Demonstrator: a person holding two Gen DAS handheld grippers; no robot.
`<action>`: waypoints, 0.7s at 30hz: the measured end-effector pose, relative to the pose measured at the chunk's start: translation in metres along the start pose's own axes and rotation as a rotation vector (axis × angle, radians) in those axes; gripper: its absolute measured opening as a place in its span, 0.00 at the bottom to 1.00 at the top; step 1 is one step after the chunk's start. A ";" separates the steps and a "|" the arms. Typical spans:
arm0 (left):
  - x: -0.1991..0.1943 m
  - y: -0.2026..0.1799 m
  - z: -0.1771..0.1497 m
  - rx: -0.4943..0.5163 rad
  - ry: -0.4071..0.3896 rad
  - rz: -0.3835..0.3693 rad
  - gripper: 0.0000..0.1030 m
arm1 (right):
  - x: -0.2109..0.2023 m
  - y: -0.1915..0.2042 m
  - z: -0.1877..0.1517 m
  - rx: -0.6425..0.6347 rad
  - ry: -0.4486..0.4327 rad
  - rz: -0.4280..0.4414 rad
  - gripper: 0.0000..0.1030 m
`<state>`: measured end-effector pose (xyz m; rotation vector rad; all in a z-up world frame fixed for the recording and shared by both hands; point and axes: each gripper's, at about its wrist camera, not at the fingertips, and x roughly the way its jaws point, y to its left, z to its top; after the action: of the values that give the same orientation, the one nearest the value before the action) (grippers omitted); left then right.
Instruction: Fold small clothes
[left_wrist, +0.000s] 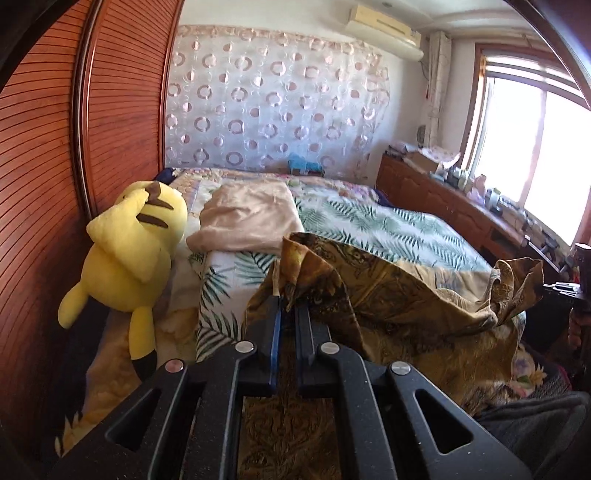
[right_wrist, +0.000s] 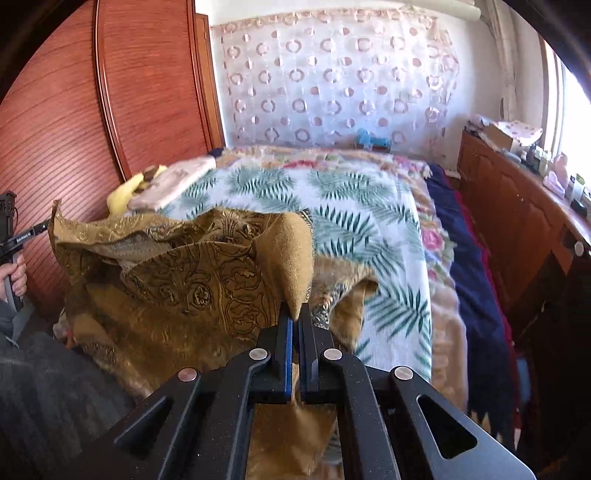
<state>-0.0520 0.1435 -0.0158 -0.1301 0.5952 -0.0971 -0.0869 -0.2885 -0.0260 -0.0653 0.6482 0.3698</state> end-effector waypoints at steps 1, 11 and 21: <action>0.002 0.001 -0.003 0.003 0.011 0.009 0.12 | 0.008 0.001 -0.003 -0.004 0.020 0.001 0.02; -0.006 0.010 0.007 0.003 -0.035 0.004 0.79 | -0.011 0.003 0.006 -0.038 0.008 -0.048 0.06; 0.046 0.007 0.046 0.025 -0.014 -0.005 0.79 | -0.004 -0.009 0.028 0.012 -0.061 -0.120 0.42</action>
<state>0.0122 0.1487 -0.0045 -0.1080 0.5791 -0.1088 -0.0709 -0.2931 -0.0019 -0.0809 0.5828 0.2513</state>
